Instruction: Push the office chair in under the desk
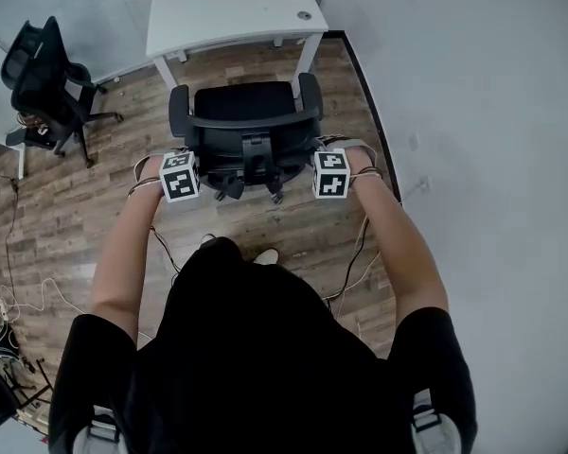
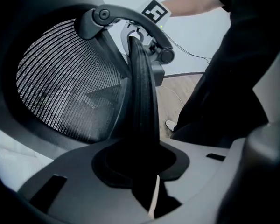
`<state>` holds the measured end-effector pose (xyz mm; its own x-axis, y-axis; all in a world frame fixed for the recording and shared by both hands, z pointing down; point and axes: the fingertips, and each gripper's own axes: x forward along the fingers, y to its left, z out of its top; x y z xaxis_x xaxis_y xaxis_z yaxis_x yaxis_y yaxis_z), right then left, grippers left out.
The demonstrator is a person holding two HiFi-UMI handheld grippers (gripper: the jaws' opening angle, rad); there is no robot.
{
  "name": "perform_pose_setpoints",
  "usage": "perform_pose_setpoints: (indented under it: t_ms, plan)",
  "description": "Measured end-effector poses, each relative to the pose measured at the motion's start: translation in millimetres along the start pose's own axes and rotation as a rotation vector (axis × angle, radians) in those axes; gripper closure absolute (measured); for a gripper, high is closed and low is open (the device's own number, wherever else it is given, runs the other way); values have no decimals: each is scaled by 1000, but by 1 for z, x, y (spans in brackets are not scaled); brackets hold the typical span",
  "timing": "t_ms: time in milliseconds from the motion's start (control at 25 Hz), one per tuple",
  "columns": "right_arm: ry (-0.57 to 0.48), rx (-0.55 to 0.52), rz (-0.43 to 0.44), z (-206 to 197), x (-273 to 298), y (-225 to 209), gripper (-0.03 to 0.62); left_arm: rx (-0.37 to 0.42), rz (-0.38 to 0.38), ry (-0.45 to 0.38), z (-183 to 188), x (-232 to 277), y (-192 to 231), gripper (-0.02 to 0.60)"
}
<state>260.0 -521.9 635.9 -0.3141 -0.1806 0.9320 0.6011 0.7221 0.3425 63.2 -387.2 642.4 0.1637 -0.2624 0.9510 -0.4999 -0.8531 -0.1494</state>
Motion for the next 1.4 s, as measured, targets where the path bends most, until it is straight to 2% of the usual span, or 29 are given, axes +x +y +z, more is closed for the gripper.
perform_pose_setpoints:
  t_ms: [200, 640, 760, 920, 1120, 1320, 1400]
  plan:
    - [-8, -23, 4, -8, -1, -12, 508, -36, -6, 0, 8, -1, 4, 494]
    - [-24, -24, -12, -12, 8, -22, 510, -34, -2, 2, 7, 5, 16, 494]
    - [-22, -24, -22, -16, 11, -34, 510, -27, 19, 4, 8, 6, 29, 494]
    - [-20, -18, -46, -13, 17, -15, 513, 9, 67, 3, 6, 13, 16, 495]
    - [-15, -15, -28, -14, 32, -107, 514, 7, 39, -3, -9, 7, 109, 497]
    - [-13, -21, -13, -18, 41, -133, 514, -2, 44, -9, -11, 11, 134, 497]
    - [-11, -25, -3, -22, 44, -161, 514, -5, 48, -11, -12, 10, 162, 498]
